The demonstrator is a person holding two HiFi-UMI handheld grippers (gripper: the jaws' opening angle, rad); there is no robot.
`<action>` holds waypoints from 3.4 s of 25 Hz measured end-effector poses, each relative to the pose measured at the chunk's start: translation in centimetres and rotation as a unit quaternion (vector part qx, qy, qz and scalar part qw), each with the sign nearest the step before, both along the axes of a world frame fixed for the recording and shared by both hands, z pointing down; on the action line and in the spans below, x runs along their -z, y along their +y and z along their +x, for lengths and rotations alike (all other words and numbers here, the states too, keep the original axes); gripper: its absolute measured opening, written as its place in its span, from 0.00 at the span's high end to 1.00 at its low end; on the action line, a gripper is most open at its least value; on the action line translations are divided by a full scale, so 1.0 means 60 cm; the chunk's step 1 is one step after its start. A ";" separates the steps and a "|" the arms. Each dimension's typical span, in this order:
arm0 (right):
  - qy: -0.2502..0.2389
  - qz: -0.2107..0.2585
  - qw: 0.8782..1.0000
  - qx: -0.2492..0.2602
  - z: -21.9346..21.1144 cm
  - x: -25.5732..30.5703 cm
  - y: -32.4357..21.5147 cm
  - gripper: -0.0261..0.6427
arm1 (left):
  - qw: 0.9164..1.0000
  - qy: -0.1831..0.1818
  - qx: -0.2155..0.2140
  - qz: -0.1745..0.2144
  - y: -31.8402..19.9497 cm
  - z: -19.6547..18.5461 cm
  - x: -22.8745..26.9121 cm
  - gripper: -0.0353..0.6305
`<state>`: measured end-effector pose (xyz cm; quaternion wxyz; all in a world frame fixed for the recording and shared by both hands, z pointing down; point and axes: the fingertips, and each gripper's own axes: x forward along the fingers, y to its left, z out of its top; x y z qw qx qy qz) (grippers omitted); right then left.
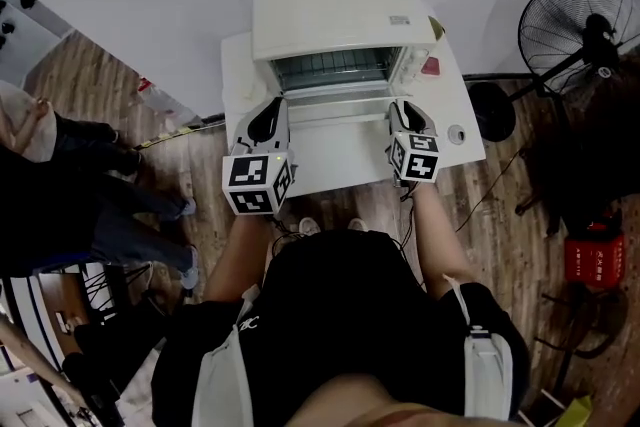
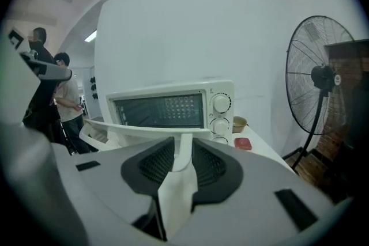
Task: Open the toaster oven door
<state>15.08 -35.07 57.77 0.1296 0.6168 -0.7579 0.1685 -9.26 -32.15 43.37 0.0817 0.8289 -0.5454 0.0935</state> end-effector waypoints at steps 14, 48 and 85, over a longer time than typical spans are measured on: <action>0.020 -0.015 1.000 -0.013 0.003 -0.052 0.044 0.82 | 1.000 -0.011 -0.017 -0.011 -0.011 0.029 -0.016 0.93; 0.042 -0.127 0.991 -0.012 0.000 -0.264 0.134 0.84 | 1.000 -0.010 0.013 -0.011 -0.001 -0.031 -0.015 0.93; 0.013 -0.095 0.995 -0.040 0.008 -0.300 0.145 0.82 | 1.000 -0.014 0.017 -0.014 0.022 -0.028 -0.016 0.93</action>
